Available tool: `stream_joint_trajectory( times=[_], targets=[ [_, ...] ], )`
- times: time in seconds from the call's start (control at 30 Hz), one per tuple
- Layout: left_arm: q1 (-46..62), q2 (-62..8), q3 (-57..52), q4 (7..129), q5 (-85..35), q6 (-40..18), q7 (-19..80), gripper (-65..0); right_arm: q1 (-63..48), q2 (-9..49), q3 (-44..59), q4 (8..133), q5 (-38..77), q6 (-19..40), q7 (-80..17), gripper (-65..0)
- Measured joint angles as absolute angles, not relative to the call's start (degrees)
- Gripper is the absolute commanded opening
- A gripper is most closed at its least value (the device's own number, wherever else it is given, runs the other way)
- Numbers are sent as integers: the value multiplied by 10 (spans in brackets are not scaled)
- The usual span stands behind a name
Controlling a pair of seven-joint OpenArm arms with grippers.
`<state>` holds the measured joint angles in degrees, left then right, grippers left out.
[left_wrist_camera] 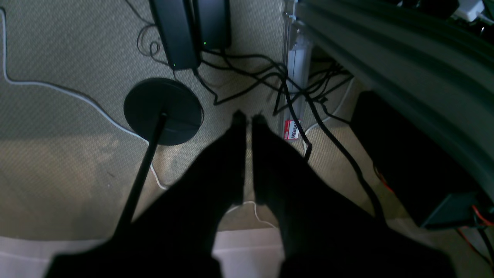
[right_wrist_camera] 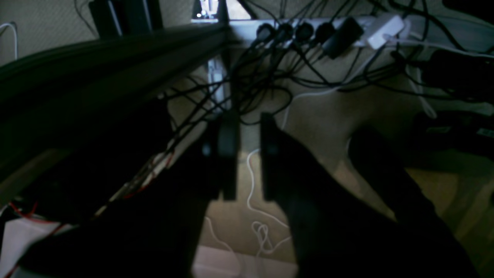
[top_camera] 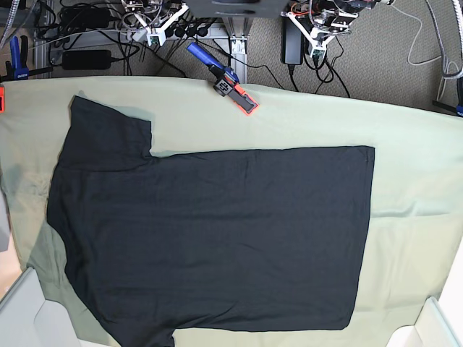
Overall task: Fold the T-shirt properly
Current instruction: 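Move both grippers out from rest toward the shirt's edges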
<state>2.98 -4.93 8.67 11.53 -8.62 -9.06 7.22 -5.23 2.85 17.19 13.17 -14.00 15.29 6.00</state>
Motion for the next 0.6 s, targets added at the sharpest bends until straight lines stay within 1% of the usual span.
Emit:
stream_joint_trajectory(
  times=[0.3,0.6],
  targets=[
    [30,-59,87,123,-86,-92,70,-624,-52,29,172,143,-140,154,60,-557],
    [36,-68,87,123,-86,-93,71,-624,-61,45,171,149,-140,158,62,-557]
  ],
)
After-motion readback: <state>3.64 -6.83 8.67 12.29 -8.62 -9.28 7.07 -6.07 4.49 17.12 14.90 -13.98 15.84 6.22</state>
